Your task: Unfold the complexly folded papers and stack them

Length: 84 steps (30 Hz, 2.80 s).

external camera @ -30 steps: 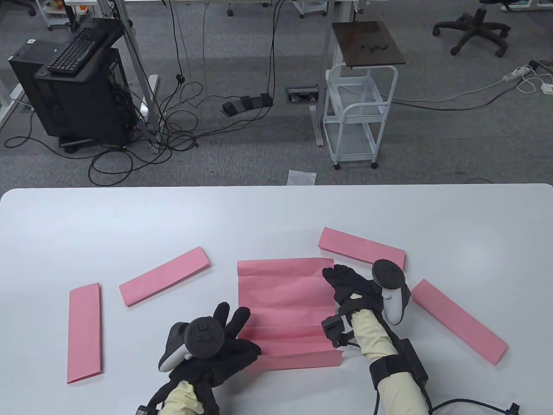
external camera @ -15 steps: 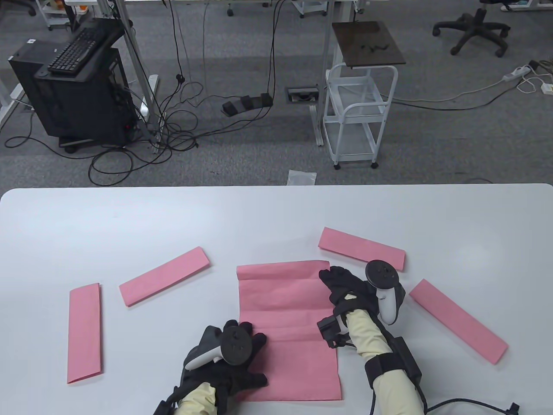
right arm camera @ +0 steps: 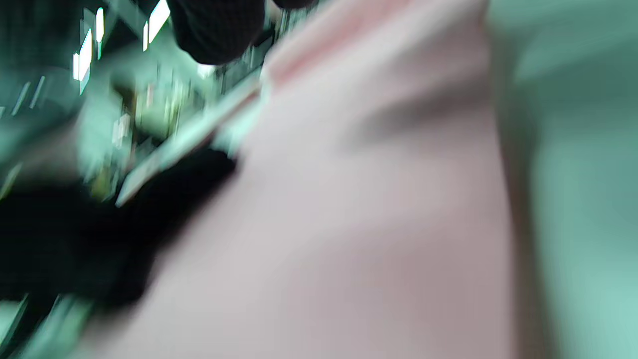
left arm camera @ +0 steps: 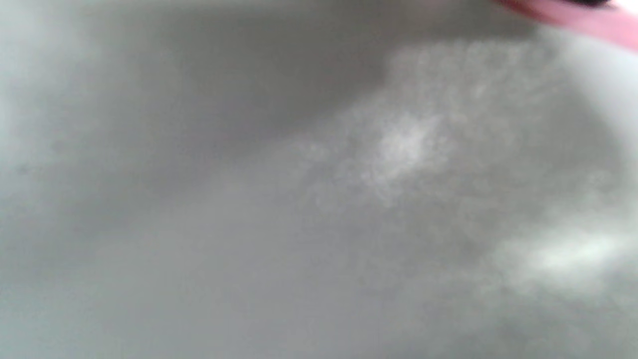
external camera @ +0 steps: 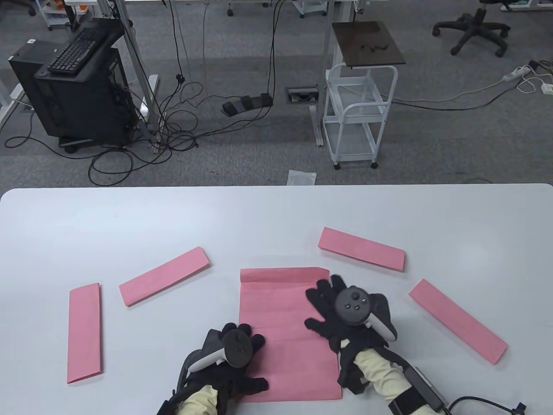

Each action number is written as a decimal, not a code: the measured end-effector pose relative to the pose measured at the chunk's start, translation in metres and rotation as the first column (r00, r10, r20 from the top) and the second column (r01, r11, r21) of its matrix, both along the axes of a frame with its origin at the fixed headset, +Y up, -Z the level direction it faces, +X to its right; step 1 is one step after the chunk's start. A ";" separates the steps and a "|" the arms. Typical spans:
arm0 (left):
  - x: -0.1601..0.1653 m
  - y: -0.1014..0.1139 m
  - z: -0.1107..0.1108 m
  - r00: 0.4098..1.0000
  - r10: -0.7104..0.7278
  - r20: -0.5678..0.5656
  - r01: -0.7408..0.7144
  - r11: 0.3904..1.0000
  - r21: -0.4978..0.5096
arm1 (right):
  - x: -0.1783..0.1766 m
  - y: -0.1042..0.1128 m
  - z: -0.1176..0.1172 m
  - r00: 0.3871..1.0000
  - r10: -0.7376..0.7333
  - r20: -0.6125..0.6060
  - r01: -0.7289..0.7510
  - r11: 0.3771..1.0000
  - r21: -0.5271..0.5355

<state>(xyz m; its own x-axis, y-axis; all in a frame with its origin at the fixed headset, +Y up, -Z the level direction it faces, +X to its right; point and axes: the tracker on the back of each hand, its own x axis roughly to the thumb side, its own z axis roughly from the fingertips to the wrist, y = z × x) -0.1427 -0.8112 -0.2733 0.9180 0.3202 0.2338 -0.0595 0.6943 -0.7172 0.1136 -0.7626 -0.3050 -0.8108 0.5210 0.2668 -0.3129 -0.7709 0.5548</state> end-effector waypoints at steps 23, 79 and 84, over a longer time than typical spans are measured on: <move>0.000 0.000 0.001 1.000 -0.021 -0.020 0.021 1.000 -0.004 | 0.039 -0.028 0.027 0.951 0.285 -0.120 -0.297 0.949 -0.106; 0.000 0.000 -0.001 1.000 -0.002 -0.030 0.002 1.000 -0.021 | -0.004 -0.039 -0.130 0.944 0.181 0.276 -0.101 0.955 -0.280; 0.000 0.000 -0.001 1.000 -0.004 -0.031 0.004 1.000 -0.022 | -0.008 -0.032 -0.115 0.942 0.137 0.307 -0.112 0.989 -0.098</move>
